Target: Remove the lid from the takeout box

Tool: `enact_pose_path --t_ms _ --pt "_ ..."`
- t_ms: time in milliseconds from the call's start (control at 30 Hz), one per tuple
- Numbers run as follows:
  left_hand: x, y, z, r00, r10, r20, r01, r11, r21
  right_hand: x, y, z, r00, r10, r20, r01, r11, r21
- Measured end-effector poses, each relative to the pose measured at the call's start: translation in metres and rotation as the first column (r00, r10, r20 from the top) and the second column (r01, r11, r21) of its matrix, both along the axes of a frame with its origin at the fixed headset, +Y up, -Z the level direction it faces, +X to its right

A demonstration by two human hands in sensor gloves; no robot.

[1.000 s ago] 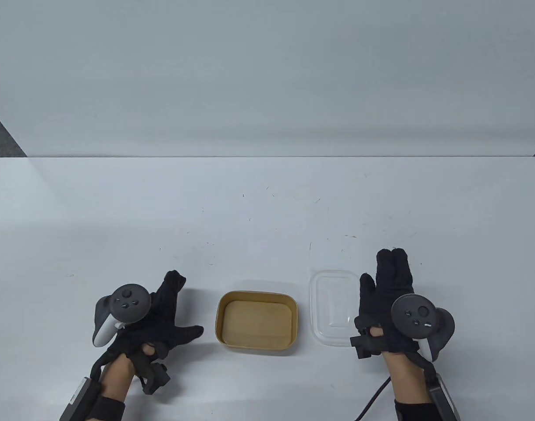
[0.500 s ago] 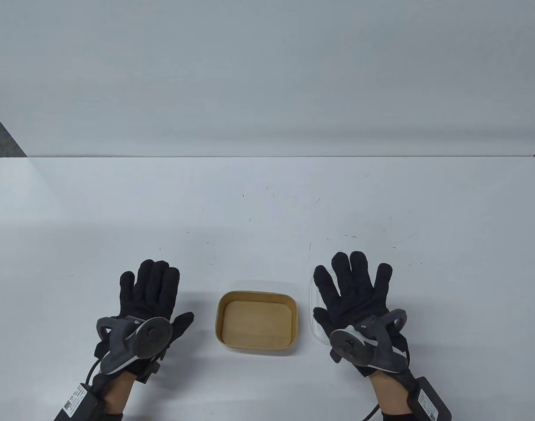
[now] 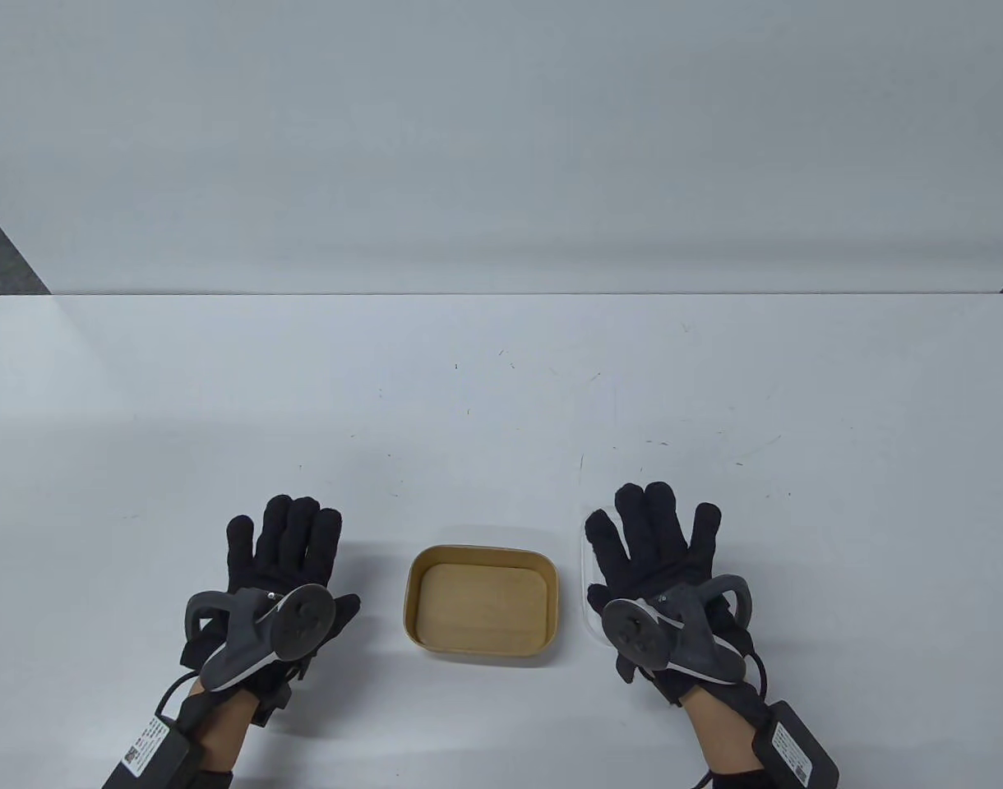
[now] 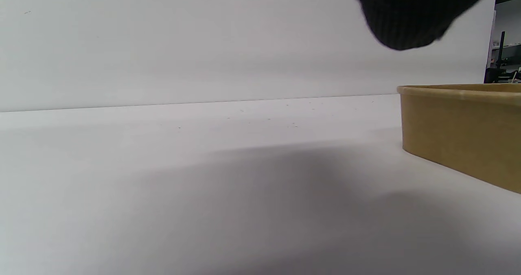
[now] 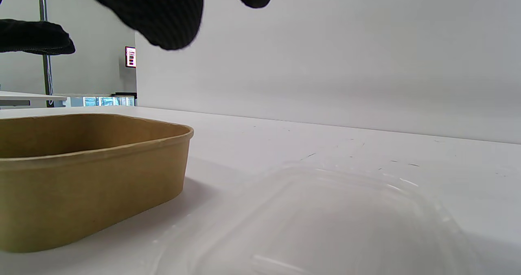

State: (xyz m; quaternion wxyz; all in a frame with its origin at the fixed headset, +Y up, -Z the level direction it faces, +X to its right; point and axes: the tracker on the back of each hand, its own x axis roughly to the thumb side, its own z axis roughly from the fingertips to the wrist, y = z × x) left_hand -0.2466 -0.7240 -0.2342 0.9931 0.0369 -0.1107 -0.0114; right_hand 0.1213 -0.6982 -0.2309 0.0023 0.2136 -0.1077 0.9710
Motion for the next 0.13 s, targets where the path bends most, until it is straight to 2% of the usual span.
enact_pose_path --t_ms 133 --pt "0.0018 -0.0004 -0.0002 1.000 -0.014 0.001 0.014 1.000 -0.005 0.0016 0.0000 -0.0002 1.000 0.001 0.012 -0.001 1.000 -0.011"
